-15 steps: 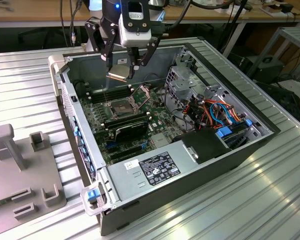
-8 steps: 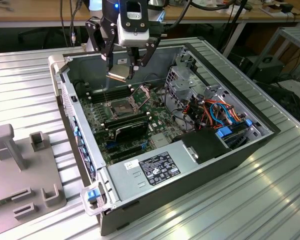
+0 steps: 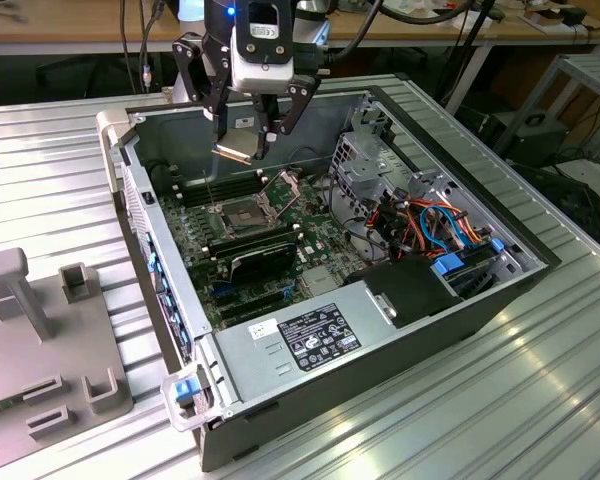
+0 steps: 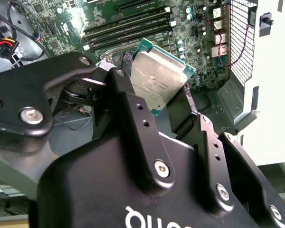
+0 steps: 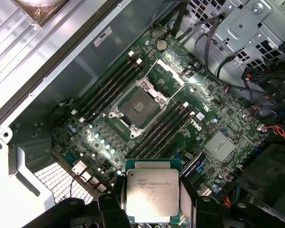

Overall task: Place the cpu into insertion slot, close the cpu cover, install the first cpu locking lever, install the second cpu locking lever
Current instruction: 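Place the cpu into insertion slot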

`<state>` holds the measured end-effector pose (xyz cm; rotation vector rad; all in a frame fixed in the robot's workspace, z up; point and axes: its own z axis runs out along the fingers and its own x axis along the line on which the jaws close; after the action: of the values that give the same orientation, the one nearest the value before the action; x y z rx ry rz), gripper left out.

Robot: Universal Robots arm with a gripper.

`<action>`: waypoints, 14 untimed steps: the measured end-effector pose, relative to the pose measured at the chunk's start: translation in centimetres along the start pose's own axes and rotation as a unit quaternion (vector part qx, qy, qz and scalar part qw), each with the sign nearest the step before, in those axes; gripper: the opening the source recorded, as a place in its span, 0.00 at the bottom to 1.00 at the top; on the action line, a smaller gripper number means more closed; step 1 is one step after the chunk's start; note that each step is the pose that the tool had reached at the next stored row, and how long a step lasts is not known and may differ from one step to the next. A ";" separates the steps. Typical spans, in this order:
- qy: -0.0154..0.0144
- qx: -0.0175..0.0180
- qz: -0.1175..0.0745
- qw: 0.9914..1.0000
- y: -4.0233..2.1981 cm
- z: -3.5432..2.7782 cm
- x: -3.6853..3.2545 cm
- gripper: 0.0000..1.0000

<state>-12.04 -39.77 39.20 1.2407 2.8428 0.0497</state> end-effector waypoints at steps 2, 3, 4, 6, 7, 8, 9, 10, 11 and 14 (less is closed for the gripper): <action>0.000 0.000 0.006 1.000 0.00 0.00 0.00 0.55; 0.000 0.000 0.008 1.000 0.00 0.00 0.00 0.55; 0.000 0.000 0.009 1.000 0.00 0.00 0.00 0.55; 0.000 0.000 0.010 1.000 0.00 0.00 0.00 0.55; 0.000 0.000 0.010 1.000 0.00 0.00 0.00 0.55; 0.000 0.000 0.011 1.000 0.00 0.01 0.00 0.55; -0.001 0.000 0.011 1.000 0.00 0.00 0.00 0.55; -0.001 0.000 0.011 1.000 0.00 0.00 0.00 0.55; 0.000 0.000 0.011 1.000 0.00 0.00 0.00 0.55; -0.001 0.000 0.011 1.000 0.00 0.00 0.00 0.55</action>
<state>-12.04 -39.77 39.20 1.2730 2.8282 0.0489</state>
